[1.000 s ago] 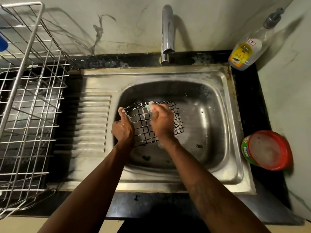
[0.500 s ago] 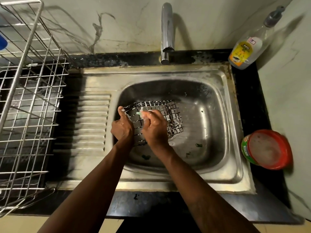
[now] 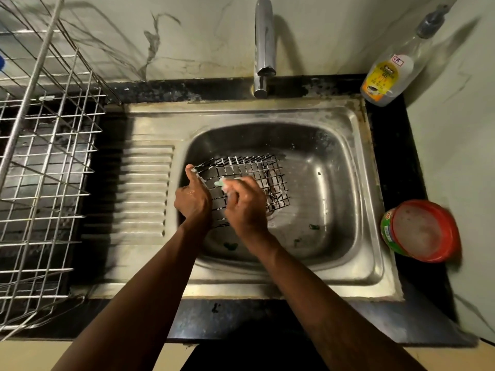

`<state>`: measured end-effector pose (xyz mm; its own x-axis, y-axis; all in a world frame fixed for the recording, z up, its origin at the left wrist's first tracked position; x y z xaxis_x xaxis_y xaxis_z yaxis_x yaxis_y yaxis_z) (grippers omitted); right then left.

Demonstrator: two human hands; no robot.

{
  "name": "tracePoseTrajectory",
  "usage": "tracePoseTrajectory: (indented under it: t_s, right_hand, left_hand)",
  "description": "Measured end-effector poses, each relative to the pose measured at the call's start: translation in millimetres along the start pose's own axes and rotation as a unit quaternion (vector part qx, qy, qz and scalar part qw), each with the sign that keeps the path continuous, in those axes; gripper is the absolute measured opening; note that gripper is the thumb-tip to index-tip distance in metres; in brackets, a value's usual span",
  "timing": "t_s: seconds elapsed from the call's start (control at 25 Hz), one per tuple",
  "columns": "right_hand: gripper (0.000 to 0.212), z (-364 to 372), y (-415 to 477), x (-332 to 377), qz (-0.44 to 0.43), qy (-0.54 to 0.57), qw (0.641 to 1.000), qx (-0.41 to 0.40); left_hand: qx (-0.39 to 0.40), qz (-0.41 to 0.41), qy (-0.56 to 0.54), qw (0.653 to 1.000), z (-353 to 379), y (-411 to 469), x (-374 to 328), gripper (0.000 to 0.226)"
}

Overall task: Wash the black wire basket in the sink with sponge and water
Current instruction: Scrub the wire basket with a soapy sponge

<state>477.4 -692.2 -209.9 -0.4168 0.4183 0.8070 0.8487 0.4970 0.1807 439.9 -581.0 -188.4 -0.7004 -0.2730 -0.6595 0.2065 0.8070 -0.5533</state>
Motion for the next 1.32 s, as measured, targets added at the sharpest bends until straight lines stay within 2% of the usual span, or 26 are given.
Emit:
tracePoseTrajectory:
  t_s: [0.08,0.12,0.24,0.4,0.48,0.6,0.72,0.8,0.92,1.0,1.08,1.16,1.32]
  right_hand:
    - [0.024,-6,2,-8,-0.049,-0.005,0.999,0.011]
    - [0.024,-14,6,-29,-0.025,-0.015,1.000,0.001]
    - [0.020,-43,20,-99,0.146,-0.052,0.988,-0.019]
    - [0.024,-49,31,-135,0.294,-0.068,0.953,-0.006]
    - [0.024,-48,23,-117,0.266,-0.061,0.962,-0.005]
    - [0.020,-23,-2,-54,0.104,-0.037,0.994,-0.011]
    - [0.022,-2,-21,9,-0.024,-0.004,1.000,0.006]
    - [0.023,-11,-20,-9,-0.003,-0.010,1.000,-0.001]
    - [0.019,-41,-6,-84,0.175,-0.043,0.983,-0.024]
    - [0.019,-51,5,-115,0.241,-0.084,0.967,0.008]
    - [0.019,-52,7,-117,0.278,-0.081,0.957,0.008]
    - [0.018,-45,-2,-87,0.241,-0.054,0.969,-0.004]
    - [0.017,-7,-37,6,0.035,-0.009,0.999,-0.009]
  left_hand:
    - [-0.001,-0.008,-0.011,1.000,1,2,2,0.083]
    - [-0.004,-0.012,-0.020,1.000,1,3,4,0.083]
    - [-0.005,-0.014,-0.034,0.999,3,5,7,0.084]
    - [-0.007,-0.010,-0.020,1.000,1,5,7,0.085]
    - [-0.010,-0.002,-0.021,1.000,1,4,5,0.088]
    - [-0.009,-0.005,-0.020,1.000,3,11,7,0.088]
    - [-0.004,0.006,0.009,1.000,1,6,2,0.083]
    - [-0.001,0.008,0.013,1.000,2,4,4,0.082]
    - [-0.014,0.007,-0.012,1.000,2,6,8,0.083]
    - [-0.017,0.002,-0.021,1.000,4,11,10,0.082]
    - [-0.019,0.003,-0.011,1.000,4,13,12,0.081]
    - [-0.019,0.009,-0.008,1.000,5,13,10,0.082]
    - [-0.019,0.007,0.014,1.000,5,18,11,0.083]
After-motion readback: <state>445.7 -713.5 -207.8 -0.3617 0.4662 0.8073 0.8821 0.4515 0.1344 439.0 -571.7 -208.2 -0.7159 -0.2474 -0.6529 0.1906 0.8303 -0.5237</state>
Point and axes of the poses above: each hand's wrist, its own y-axis towards the middle knuckle, its own z-axis out of the palm, x = y × z, the point moved 3 cm from there along y, towards the middle knuckle, and after that the axes turned 12 degrees about x, right-handed, at the moved point
